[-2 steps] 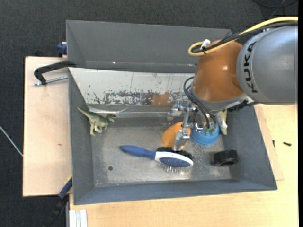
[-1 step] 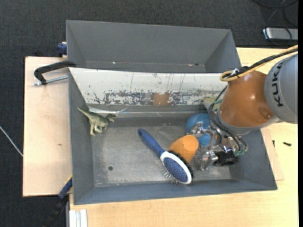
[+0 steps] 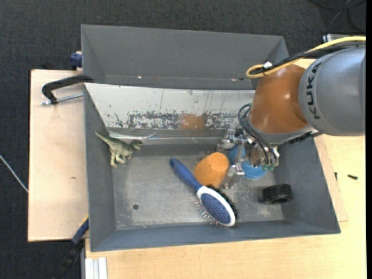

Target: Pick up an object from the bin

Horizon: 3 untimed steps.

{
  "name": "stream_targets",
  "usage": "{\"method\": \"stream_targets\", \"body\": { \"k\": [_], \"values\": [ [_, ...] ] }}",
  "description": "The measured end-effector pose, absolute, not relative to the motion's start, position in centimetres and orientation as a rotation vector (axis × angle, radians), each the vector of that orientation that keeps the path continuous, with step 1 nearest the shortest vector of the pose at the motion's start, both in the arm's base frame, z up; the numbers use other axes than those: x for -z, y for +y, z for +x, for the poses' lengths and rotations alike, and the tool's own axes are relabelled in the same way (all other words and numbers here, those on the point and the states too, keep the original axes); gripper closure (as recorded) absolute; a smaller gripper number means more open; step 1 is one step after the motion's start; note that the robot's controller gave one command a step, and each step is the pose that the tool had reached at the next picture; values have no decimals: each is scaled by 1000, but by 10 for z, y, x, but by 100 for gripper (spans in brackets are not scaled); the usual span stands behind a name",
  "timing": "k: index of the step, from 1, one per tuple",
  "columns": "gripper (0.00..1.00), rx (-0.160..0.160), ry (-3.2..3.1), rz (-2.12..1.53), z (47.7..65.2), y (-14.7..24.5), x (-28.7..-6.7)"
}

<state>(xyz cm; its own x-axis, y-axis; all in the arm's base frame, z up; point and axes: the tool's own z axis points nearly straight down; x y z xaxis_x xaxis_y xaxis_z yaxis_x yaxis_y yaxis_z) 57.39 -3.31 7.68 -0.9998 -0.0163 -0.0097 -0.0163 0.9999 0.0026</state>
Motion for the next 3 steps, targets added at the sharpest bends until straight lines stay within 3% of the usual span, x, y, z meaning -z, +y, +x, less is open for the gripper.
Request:
{"method": "stream_targets", "body": {
  "k": [1,2,3],
  "values": [
    [100,-2,3135,-22,573,-35,-77],
    [0,-2,3136,-22,573,-35,-76],
    [0,1,3125,-136,569,23,-75]
  ]
}}
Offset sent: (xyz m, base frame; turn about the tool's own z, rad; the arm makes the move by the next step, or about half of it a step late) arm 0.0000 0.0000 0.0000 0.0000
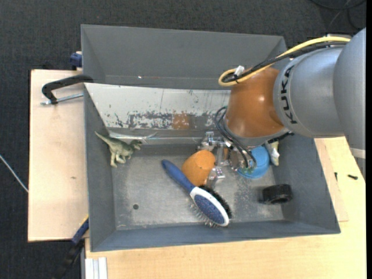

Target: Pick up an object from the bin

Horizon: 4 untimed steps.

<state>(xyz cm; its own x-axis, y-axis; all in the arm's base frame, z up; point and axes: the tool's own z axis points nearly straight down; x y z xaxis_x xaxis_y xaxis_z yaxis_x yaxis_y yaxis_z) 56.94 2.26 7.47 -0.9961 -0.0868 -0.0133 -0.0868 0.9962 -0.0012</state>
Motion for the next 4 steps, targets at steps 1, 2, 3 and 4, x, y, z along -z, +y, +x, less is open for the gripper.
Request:
{"method": "stream_targets", "body": {
  "k": [1,2,3,4],
  "values": [
    [100,-1,3120,-129,571,21,-76],
    [100,3,3115,-256,598,-7,-185],
    [100,0,3128,-175,599,-20,-200],
    [100,-1,3135,107,591,-27,-207]
  ]
}}
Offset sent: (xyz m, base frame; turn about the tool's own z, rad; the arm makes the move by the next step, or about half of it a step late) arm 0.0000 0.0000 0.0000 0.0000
